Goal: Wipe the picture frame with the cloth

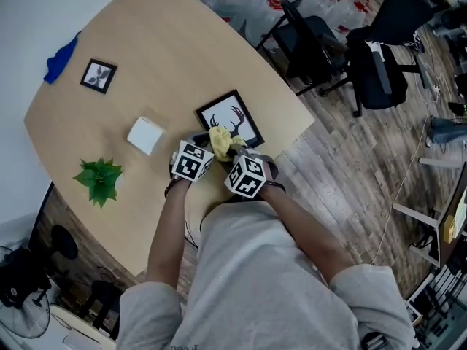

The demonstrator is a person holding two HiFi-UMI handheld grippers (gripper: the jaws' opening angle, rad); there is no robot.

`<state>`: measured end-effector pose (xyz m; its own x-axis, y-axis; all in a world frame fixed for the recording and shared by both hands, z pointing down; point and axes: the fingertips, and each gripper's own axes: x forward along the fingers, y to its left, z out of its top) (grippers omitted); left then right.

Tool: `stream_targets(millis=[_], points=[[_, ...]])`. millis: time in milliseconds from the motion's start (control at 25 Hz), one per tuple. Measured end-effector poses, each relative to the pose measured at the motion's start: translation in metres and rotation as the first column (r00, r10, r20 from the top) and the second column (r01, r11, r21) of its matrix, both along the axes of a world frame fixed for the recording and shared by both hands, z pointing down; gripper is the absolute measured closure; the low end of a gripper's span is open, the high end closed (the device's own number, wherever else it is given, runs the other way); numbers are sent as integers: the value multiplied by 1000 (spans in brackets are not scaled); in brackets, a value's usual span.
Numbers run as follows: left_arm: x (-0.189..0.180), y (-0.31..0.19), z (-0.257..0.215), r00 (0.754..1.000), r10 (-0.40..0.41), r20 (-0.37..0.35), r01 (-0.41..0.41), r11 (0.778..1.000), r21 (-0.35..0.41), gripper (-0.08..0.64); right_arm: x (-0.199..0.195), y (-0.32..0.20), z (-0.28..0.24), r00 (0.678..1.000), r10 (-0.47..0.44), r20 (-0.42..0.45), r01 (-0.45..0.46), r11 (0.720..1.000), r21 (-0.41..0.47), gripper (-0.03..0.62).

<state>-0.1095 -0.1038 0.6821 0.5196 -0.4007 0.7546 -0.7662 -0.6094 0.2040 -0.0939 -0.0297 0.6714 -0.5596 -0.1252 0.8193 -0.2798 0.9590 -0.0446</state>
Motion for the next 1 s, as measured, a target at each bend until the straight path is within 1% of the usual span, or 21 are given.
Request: stream_targets(millis=[80, 280, 400, 560, 1000], points=[[0, 0, 0, 1000, -6, -3, 6, 1000, 1, 508, 3, 3, 0, 1000, -20, -6, 20, 1000, 9, 543], [0, -1, -1, 1000, -19, -14, 19, 1000, -7, 508, 8, 11, -1, 990, -129, -59, 133, 988, 83, 543], [0, -1, -1, 1000, -21, -19, 21, 1000, -8, 508, 9, 12, -1, 985, -155, -70, 161, 983, 92, 543], [-1, -1, -1, 999, -26, -24, 26, 1000, -11, 508, 20, 7, 0, 987, -139, -73, 146, 985, 96, 543], [-3, -2, -1, 999, -46, -25, 46, 999, -11, 508, 67, -23, 2, 995, -47, -88, 56, 993, 103, 543]])
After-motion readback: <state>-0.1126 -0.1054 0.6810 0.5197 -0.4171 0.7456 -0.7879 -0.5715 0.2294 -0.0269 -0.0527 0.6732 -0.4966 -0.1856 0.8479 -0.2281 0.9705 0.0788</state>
